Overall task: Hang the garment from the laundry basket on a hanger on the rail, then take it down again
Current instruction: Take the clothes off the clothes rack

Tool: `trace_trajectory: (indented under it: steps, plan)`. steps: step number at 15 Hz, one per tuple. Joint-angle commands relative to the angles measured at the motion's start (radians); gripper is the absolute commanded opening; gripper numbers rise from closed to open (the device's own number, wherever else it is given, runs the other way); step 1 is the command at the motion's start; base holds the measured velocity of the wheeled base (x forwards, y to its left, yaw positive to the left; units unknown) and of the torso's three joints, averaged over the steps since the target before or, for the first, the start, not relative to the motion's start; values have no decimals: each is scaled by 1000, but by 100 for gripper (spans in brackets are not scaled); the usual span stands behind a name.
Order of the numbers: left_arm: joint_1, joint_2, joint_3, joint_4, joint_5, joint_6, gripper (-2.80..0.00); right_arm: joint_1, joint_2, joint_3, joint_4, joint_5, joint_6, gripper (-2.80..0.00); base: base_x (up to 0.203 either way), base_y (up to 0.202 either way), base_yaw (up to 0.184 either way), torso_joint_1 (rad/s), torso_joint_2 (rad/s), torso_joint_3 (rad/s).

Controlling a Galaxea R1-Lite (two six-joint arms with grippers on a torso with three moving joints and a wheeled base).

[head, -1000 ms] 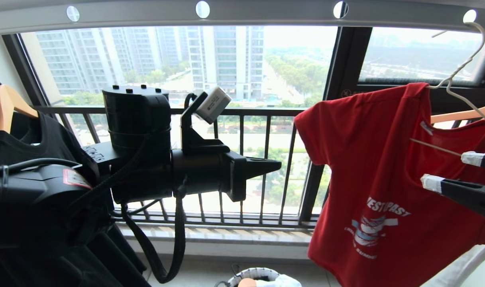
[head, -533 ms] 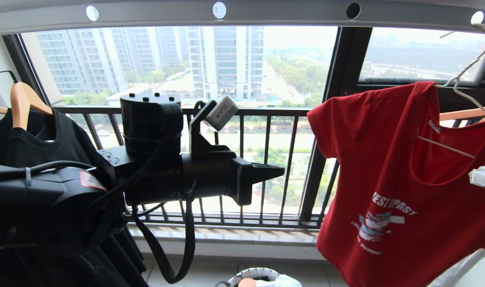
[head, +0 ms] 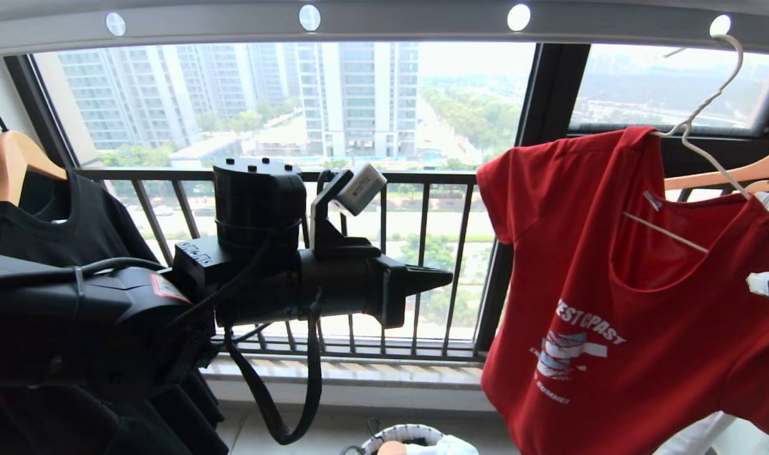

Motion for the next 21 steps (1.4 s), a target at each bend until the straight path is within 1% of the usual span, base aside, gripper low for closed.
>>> trace_trajectory:
  steps: [1, 2, 4, 9, 13, 14, 16, 19, 21]
  plan:
    - [18, 24, -17, -3, 15, -4, -280, -53, 61, -8, -1, 1, -36, -280, 0, 0, 0, 0, 0, 0]
    - [28, 27, -22, -3, 27, -5, -280, -56, 75, -17, -2, 0, -43, -280, 0, 0, 0, 0, 0, 0]
    - [44, 46, -44, -3, 28, -9, -280, -62, 111, -37, -5, 0, -49, -280, 0, 0, 0, 0, 0, 0]
    - [89, 157, -205, -3, 29, -10, -280, -64, 166, -77, -41, 1, -49, -280, 0, 0, 0, 0, 0, 0]
    - [103, 207, -262, -3, 29, -9, -280, -65, 173, -85, -47, 1, -72, -280, 0, 0, 0, 0, 0, 0]
    - [103, 207, -262, -2, 29, -7, 0, -65, 173, -89, -52, 0, -76, -280, 0, 0, 0, 0, 0, 0]
    - [107, 222, -263, -3, 38, -3, 0, -65, 187, -103, -54, 1, -76, -280, 0, 0, 0, 0, 0, 0]
    - [155, 225, -249, -5, 47, 0, 0, -65, 204, -108, -54, 1, -78, -280, 0, 0, 0, 0, 0, 0]
    - [175, 224, -240, -29, 37, -12, 0, -65, 206, -108, -57, 0, -89, -280, 0, 0, 0, 0, 0, 0]
